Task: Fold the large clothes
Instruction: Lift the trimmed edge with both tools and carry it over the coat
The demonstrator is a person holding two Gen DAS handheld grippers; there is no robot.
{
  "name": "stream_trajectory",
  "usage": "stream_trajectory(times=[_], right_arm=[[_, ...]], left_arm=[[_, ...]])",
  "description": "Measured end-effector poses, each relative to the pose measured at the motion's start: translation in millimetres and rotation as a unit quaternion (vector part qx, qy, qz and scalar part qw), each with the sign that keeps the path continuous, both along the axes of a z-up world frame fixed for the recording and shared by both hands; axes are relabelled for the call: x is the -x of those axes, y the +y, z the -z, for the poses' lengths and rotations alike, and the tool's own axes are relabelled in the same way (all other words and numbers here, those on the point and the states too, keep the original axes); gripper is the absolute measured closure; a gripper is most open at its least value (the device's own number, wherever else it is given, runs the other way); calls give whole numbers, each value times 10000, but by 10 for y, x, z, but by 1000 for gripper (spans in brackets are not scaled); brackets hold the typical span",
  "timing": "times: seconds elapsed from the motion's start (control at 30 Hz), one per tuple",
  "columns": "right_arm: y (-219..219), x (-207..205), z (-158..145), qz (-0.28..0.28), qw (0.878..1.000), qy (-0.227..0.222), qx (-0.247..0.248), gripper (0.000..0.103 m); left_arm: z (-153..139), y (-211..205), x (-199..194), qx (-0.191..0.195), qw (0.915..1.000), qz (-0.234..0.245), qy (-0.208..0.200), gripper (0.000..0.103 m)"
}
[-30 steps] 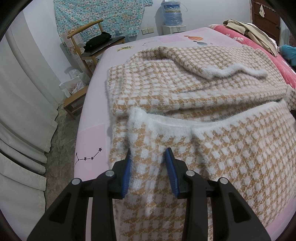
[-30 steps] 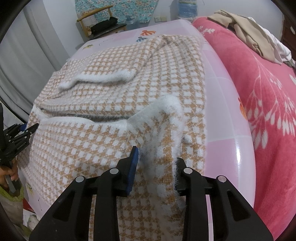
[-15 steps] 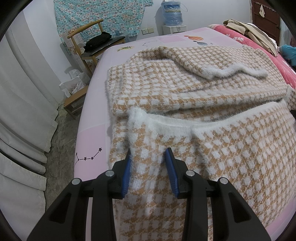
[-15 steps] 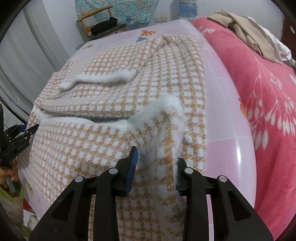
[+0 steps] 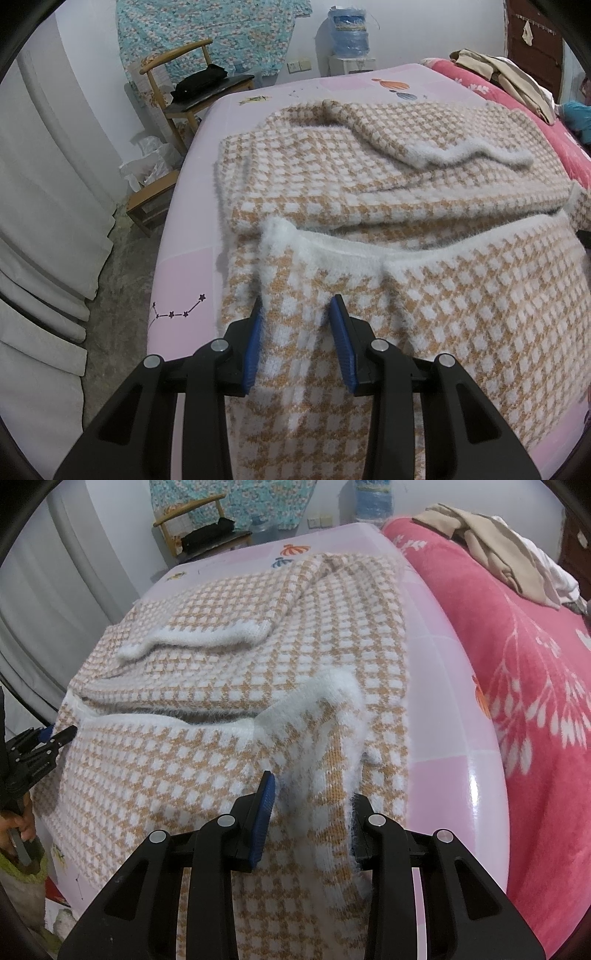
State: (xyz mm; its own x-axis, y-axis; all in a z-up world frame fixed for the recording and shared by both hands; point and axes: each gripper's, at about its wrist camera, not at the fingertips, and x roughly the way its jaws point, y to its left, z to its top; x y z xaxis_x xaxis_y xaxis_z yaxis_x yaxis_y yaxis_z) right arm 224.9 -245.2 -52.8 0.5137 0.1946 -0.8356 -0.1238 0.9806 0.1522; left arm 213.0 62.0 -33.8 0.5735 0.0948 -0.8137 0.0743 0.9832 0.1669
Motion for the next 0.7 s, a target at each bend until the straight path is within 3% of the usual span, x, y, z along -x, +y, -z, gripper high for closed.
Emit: stream_trajectory(times=[0.27,0.53,0.7], right_arm=[[-9,72,-54,82,9998,-133,89,79],[-63,126,-131,133,9995,-276,-14,92],[-57,179,-155,191,9991,-372,-99,94]], left_arm=[[-45,134,-24,47,9999,-20,-86,76],[-117,191,16,99,9996,86,-248,89],[-176,248,22,39,9990,207,-398,91]])
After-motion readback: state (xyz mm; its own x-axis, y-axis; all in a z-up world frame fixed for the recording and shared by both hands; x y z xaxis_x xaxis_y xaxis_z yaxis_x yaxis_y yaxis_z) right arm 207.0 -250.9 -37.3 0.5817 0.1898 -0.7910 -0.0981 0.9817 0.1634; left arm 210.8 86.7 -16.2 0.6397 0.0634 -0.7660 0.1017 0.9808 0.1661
